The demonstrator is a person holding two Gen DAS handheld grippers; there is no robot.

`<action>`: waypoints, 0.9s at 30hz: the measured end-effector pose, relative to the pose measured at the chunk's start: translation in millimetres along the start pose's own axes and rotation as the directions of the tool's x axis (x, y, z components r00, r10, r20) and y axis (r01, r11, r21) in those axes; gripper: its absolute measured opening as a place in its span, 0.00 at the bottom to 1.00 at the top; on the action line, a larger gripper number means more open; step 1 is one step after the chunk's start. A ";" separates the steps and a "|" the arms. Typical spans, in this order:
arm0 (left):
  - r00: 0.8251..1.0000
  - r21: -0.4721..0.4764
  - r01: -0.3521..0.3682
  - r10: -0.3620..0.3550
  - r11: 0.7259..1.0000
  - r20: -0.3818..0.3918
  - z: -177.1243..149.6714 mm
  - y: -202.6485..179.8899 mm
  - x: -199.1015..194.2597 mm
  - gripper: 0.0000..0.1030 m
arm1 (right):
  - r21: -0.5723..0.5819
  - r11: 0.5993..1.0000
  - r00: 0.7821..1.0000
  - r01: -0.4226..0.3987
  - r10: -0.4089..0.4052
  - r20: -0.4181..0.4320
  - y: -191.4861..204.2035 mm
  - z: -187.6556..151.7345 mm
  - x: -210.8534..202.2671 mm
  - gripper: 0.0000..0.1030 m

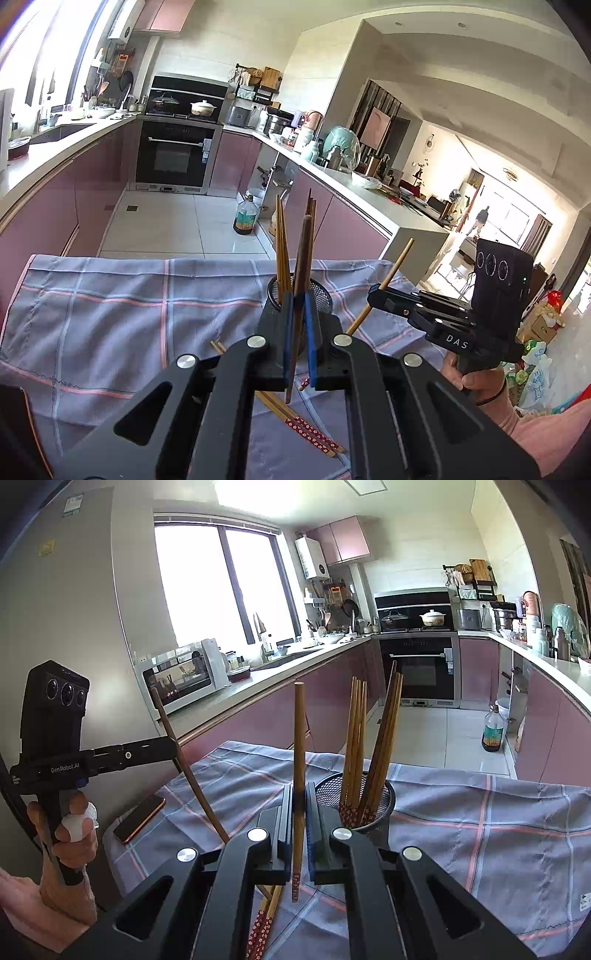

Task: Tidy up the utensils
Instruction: 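Raise the chopstick upright with the right gripper and insert it into the mesh cup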

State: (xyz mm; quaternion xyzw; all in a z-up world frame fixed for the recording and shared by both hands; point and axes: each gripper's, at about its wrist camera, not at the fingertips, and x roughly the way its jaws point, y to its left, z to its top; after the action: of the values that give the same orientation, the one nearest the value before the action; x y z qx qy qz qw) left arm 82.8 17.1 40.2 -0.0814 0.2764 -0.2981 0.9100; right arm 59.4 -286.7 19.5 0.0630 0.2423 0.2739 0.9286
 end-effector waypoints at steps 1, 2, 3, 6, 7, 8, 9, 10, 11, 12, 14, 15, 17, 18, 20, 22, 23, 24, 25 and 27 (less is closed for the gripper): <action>1.000 0.003 0.003 -0.003 1.000 0.003 1.8 -0.7 0.9 0.06 | -0.001 1.000 1.000 0.001 -0.001 0.003 -0.3 0.9 -0.8 0.05; 1.000 0.007 0.005 -0.006 1.000 0.006 3.6 -2.0 1.3 0.06 | -0.003 1.000 1.000 0.001 -0.001 0.006 -0.1 2.1 -1.7 0.05; 1.000 0.010 0.007 -0.007 1.000 0.008 5.9 -3.1 1.9 0.06 | -0.005 1.000 1.000 0.003 -0.002 0.009 0.2 3.3 -2.6 0.05; 1.000 0.018 0.008 -0.008 1.000 0.013 11.6 -6.9 4.1 0.06 | -0.011 1.000 1.000 0.008 -0.008 0.021 0.6 6.8 -5.7 0.05; 1.000 0.021 0.008 -0.009 1.000 0.015 13.5 -7.9 5.1 0.06 | -0.013 1.000 1.000 0.009 -0.009 0.025 0.4 8.3 -6.7 0.05; 1.000 0.023 0.010 -0.010 1.000 0.017 15.4 -8.7 6.3 0.06 | -0.015 1.000 1.000 0.011 -0.010 0.029 -0.8 9.9 -7.7 0.05; 1.000 0.024 0.013 -0.014 1.000 0.019 18.0 -10.1 7.3 0.06 | -0.017 1.000 0.999 0.012 -0.011 0.034 -1.0 11.7 -8.8 0.05; 1.000 0.027 0.014 -0.015 1.000 0.022 20.2 -11.2 7.6 0.06 | -0.020 1.000 0.999 0.013 -0.012 0.039 -1.2 13.7 -10.1 0.05; 1.000 0.031 0.013 -0.014 0.999 0.027 22.7 -12.6 7.8 0.06 | -0.024 1.000 0.999 0.016 -0.015 0.045 -0.9 15.0 -11.3 0.05; 0.999 0.033 0.014 -0.015 0.999 0.031 25.2 -14.0 8.1 0.06 | -0.027 0.999 0.999 0.019 -0.018 0.051 -1.2 17.2 -12.7 0.05; 0.999 0.039 0.013 -0.015 0.999 0.039 30.6 -16.5 8.3 0.06 | -0.029 0.999 0.998 0.024 -0.022 0.065 -2.7 22.3 -15.6 0.05; 0.999 0.042 0.012 -0.014 0.999 0.043 34.0 -17.2 9.0 0.06 | -0.030 0.999 0.997 0.026 -0.024 0.073 -3.7 25.2 -16.7 0.05; 0.999 0.046 0.012 -0.015 0.999 0.052 39.7 -18.6 9.4 0.06 | -0.034 0.999 0.996 0.030 -0.027 0.089 -5.3 30.8 -19.8 0.05; 0.998 0.048 0.013 -0.015 0.999 0.056 42.3 -18.9 9.7 0.06 | -0.036 0.999 0.995 0.032 -0.028 0.096 -6.1 33.2 -20.4 0.05; 0.998 0.050 0.013 -0.016 0.999 0.064 48.6 -20.2 10.1 0.06 | -0.038 0.999 0.993 0.038 -0.034 0.111 -7.7 37.6 -22.8 0.05; 0.997 0.055 0.013 -0.017 0.998 0.072 55.4 -21.7 9.9 0.06 | -0.036 0.999 0.992 0.040 -0.035 0.123 -9.7 42.2 -24.7 0.05; 0.997 0.058 0.013 -0.018 0.998 0.077 58.2 -23.0 10.2 0.06 | -0.035 0.999 0.991 0.041 -0.036 0.129 -10.2 43.8 -25.5 0.05; 0.996 0.062 0.014 -0.019 0.998 0.082 60.9 -24.7 9.7 0.06 | -0.034 0.999 0.990 0.041 -0.036 0.136 -11.2 46.1 -26.6 0.05; 0.996 0.066 0.013 -0.019 0.998 0.086 63.9 -26.3 9.6 0.06 | -0.034 0.999 0.989 0.041 -0.036 0.142 -12.2 48.5 -27.6 0.05; 0.995 0.073 0.012 -0.018 0.997 0.094 69.2 -28.9 9.7 0.06 | -0.032 0.998 0.987 0.046 -0.040 0.154 -13.8 53.3 -29.2 0.05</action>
State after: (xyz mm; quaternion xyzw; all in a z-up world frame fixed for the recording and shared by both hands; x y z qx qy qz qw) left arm 113.1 -13.1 102.6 -0.0647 0.2213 -0.3105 0.9222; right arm 70.5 -313.3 74.8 0.0622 0.1663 0.2523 0.9512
